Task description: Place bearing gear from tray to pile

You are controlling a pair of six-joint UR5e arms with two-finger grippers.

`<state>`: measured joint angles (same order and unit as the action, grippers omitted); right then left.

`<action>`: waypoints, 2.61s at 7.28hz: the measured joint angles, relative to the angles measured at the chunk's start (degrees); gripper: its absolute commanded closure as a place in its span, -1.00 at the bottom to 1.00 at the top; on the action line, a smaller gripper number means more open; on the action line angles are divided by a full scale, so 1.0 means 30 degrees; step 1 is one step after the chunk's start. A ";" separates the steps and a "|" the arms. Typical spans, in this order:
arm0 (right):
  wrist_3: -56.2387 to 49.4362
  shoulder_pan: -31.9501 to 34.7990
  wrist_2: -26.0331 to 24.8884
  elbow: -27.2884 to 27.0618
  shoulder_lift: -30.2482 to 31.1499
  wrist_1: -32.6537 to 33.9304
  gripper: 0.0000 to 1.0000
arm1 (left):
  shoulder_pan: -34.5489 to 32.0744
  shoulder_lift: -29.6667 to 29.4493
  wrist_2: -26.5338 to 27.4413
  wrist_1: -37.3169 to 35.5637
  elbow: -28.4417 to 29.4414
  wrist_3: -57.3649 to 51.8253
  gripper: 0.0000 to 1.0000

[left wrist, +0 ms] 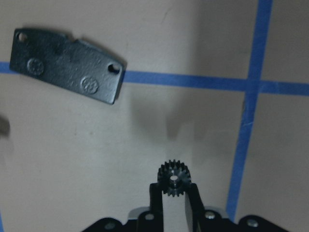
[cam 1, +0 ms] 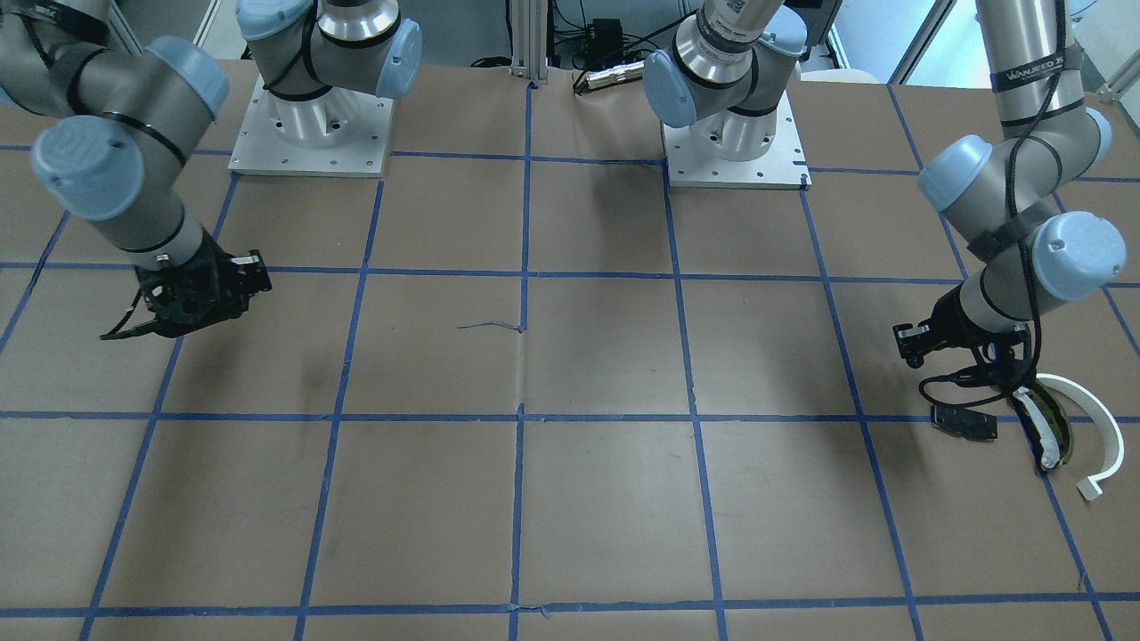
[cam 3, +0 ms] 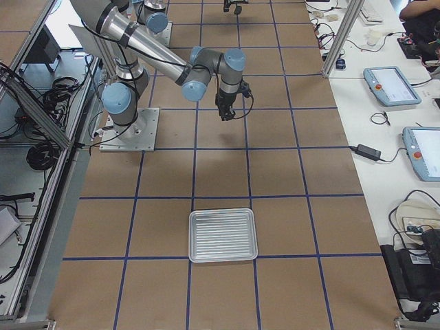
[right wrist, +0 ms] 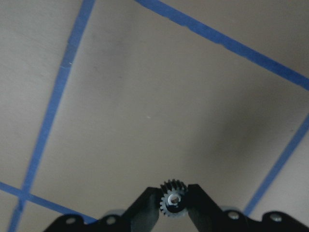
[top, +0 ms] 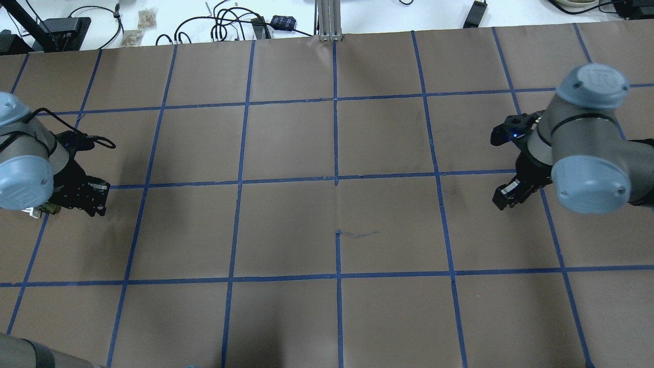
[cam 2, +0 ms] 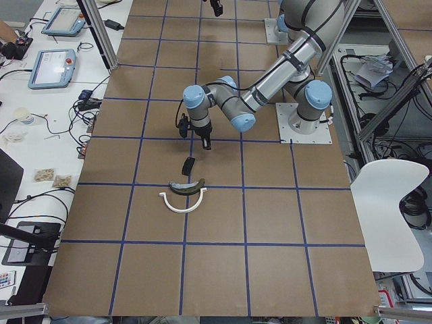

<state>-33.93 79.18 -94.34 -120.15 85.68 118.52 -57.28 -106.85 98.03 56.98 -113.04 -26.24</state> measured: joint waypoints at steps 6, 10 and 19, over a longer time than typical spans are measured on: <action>1.7623 1.0233 0.1081 0.4232 -0.5839 0.3725 0.83 | 0.0859 0.0019 -0.1013 0.0095 0.0631 0.0034 -1.00; 1.9806 1.1655 0.1359 0.6570 -0.8063 0.3634 -1.00 | 0.0276 0.0517 -0.1108 0.1307 0.1490 0.0418 -1.00; 1.2770 0.5754 0.0423 0.7925 0.2680 -0.6233 -1.00 | -1.4986 -0.0330 -0.3840 -0.0821 0.1973 1.6193 -1.00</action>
<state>4.38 96.45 -93.07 -96.37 93.72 99.83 -102.24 -107.84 86.51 54.52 -107.12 22.34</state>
